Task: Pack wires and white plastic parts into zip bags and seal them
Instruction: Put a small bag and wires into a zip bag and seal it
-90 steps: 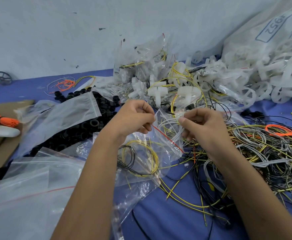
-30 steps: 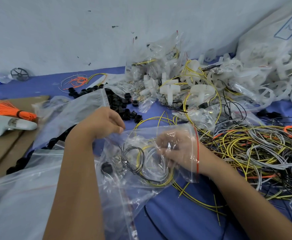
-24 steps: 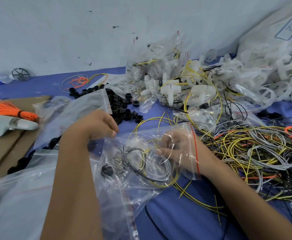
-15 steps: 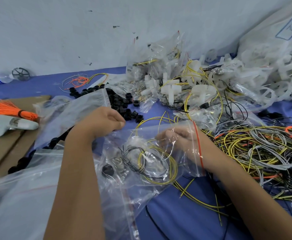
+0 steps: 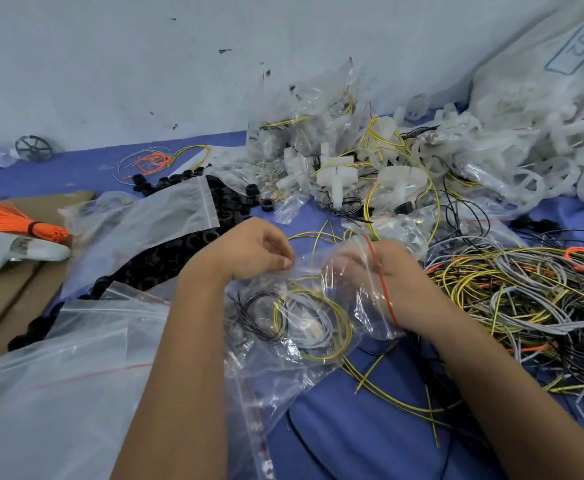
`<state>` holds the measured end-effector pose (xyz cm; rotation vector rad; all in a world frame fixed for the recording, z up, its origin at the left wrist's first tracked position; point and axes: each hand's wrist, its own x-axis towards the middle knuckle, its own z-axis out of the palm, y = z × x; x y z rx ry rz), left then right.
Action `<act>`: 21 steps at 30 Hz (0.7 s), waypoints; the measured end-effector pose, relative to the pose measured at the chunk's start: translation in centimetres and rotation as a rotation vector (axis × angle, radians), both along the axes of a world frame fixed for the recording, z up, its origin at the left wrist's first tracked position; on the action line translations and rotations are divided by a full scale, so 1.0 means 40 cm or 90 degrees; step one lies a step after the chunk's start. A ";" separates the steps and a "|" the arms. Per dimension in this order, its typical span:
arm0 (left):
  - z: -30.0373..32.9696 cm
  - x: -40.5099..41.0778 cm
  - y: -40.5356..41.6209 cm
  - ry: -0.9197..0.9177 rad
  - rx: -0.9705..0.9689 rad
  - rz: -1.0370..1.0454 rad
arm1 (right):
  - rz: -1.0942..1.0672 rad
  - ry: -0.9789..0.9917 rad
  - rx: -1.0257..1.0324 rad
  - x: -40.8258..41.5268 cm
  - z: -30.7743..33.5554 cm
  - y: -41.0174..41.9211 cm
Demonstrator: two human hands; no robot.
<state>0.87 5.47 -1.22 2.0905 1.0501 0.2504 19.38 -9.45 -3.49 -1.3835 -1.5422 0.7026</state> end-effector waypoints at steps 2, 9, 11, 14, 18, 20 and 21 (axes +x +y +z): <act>-0.004 -0.012 0.010 -0.012 0.017 0.029 | -0.060 0.165 -0.075 0.011 0.000 0.000; -0.015 -0.039 0.032 -0.016 0.041 0.076 | 0.004 0.157 -0.169 0.044 0.019 -0.006; -0.018 -0.043 0.033 -0.017 0.044 0.078 | -0.016 0.167 -0.142 0.047 0.012 -0.014; -0.018 -0.049 0.034 -0.020 0.039 0.085 | -0.094 0.112 -0.089 0.050 0.005 -0.013; -0.016 -0.052 0.032 -0.038 0.040 0.100 | -0.226 -0.055 0.030 0.041 -0.007 -0.010; -0.014 -0.050 0.036 -0.068 0.061 0.127 | -0.295 -0.100 0.084 0.044 -0.011 -0.009; -0.013 -0.051 0.039 -0.095 0.071 0.145 | -0.343 -0.129 0.112 0.045 -0.011 -0.007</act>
